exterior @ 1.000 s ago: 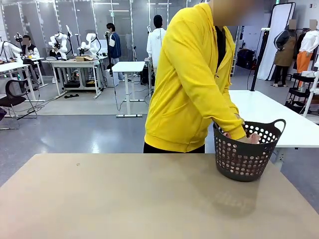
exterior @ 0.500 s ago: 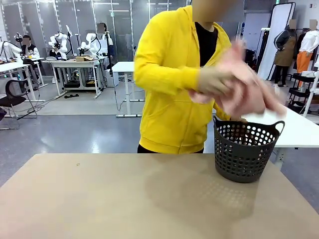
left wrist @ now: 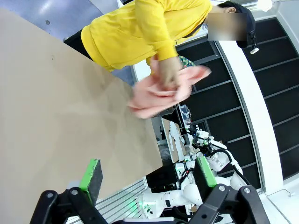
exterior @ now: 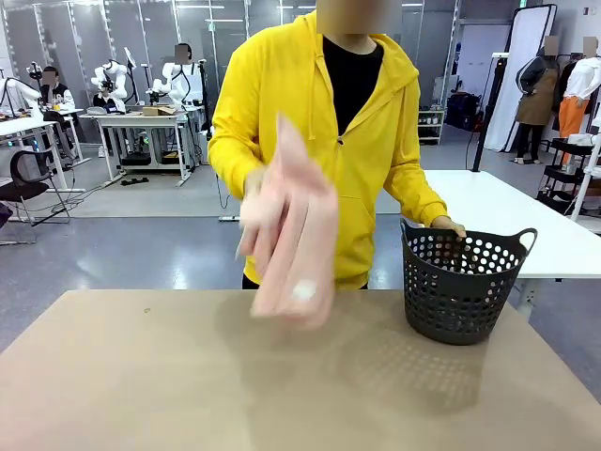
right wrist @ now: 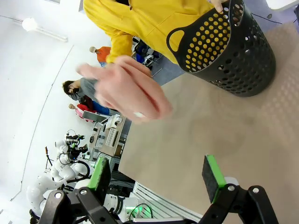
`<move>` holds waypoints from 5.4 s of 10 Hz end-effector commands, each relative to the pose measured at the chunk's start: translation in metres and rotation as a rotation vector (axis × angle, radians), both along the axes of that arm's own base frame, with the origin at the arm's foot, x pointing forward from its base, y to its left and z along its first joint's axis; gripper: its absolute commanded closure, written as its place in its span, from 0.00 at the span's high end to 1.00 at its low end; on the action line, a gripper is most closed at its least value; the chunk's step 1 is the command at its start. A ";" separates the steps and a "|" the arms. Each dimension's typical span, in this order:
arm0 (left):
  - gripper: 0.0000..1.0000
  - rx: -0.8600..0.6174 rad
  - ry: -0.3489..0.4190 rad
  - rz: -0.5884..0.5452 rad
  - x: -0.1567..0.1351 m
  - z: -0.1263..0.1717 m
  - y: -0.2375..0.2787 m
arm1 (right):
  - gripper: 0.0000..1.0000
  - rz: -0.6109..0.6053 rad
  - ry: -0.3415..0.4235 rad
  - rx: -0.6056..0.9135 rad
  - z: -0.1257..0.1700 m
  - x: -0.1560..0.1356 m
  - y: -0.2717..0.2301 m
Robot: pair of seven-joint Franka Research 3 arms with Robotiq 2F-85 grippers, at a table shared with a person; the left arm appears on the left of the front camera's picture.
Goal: Fold the towel.
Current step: Grab the top end of the 100 cm Hotel Towel extended by the human.
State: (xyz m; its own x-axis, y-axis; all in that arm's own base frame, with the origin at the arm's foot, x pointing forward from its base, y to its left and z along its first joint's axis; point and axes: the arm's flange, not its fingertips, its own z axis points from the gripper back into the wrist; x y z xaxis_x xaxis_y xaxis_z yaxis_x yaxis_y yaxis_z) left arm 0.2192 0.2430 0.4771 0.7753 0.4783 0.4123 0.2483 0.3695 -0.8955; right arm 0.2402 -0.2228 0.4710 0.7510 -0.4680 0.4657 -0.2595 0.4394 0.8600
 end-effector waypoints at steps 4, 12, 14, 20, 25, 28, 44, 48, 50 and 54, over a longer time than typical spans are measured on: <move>1.00 -0.005 -0.014 -0.007 -0.001 0.002 0.002 | 1.00 0.000 -0.019 0.003 0.001 0.001 -0.002; 1.00 -0.005 -0.014 -0.007 -0.001 0.002 0.002 | 1.00 0.000 -0.019 0.003 0.001 0.001 -0.002; 1.00 -0.005 -0.014 -0.007 -0.001 0.002 0.002 | 1.00 0.000 -0.019 0.003 0.001 0.001 -0.002; 1.00 -0.005 -0.014 -0.007 -0.001 0.002 0.002 | 1.00 0.000 -0.019 0.003 0.001 0.001 -0.002; 1.00 -0.005 -0.014 -0.007 -0.001 0.002 0.002 | 1.00 0.000 -0.019 0.003 0.001 0.001 -0.002; 1.00 -0.005 -0.014 -0.007 -0.001 0.002 0.002 | 1.00 0.000 -0.019 0.003 0.001 0.001 -0.002; 1.00 -0.005 -0.014 -0.007 -0.001 0.002 0.002 | 1.00 0.000 -0.019 0.003 0.001 0.001 -0.002; 1.00 -0.005 -0.014 -0.007 -0.001 0.002 0.002 | 1.00 0.000 -0.019 0.003 0.001 0.001 -0.002; 1.00 -0.005 -0.014 -0.007 -0.001 0.002 0.002 | 1.00 0.000 -0.019 0.003 0.001 0.001 -0.002; 1.00 -0.005 -0.014 -0.007 -0.001 0.002 0.002 | 1.00 0.000 -0.019 0.003 0.001 0.001 -0.002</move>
State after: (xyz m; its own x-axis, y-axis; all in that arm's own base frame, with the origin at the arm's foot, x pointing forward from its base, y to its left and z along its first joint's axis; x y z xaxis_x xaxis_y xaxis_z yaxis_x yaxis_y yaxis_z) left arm 0.2192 0.2430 0.4771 0.7753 0.4783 0.4124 0.2483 0.3695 -0.8955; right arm 0.2402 -0.2228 0.4710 0.7510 -0.4682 0.4657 -0.2595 0.4393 0.8600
